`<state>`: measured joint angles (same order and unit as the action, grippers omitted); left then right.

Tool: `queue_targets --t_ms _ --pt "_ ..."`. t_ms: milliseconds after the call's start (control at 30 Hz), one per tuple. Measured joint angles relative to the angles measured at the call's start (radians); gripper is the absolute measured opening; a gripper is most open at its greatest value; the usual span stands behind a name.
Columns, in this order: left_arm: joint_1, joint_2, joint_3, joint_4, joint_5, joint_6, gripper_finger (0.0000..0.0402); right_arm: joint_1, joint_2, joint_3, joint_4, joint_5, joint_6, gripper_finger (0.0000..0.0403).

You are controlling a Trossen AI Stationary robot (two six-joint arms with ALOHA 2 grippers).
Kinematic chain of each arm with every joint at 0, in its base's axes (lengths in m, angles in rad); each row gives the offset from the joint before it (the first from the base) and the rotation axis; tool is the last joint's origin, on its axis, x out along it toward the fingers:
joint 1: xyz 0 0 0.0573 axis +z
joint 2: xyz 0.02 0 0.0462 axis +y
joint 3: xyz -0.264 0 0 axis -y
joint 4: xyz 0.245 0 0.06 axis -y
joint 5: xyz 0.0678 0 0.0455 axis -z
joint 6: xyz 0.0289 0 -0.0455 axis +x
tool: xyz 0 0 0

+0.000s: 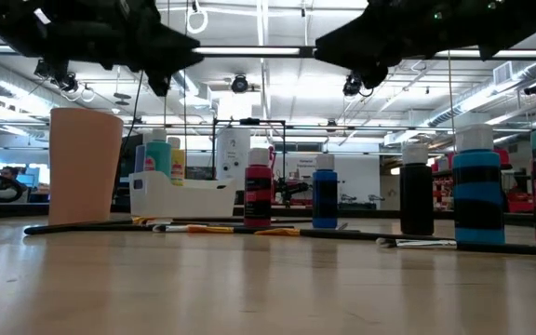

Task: Pick & Place Paint Supplies
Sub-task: Put the green paint bottle into the white bin

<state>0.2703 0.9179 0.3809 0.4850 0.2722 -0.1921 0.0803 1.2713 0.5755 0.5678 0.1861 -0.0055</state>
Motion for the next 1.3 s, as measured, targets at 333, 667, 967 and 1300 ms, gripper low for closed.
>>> queue_targets --t_ms 333,667,967,1300 --pt "-0.035 0.075 0.001 0.07 0.129 0.147 0.0125 -0.001 0.0 0.001 0.029 0.057 -0.036 0.0126" --pt "-0.157 0.075 0.0 0.091 0.197 0.177 0.0157 -0.002 0.001 0.001 0.037 0.059 -0.04 0.0183" --pt "-0.329 0.075 0.0 0.057 0.261 0.242 0.0194 -0.005 0.001 0.001 0.039 0.058 -0.058 0.0214" --pt "-0.545 0.075 0.0 -0.142 0.031 0.185 0.0173 -0.005 0.001 0.001 0.04 0.058 -0.057 0.0206"
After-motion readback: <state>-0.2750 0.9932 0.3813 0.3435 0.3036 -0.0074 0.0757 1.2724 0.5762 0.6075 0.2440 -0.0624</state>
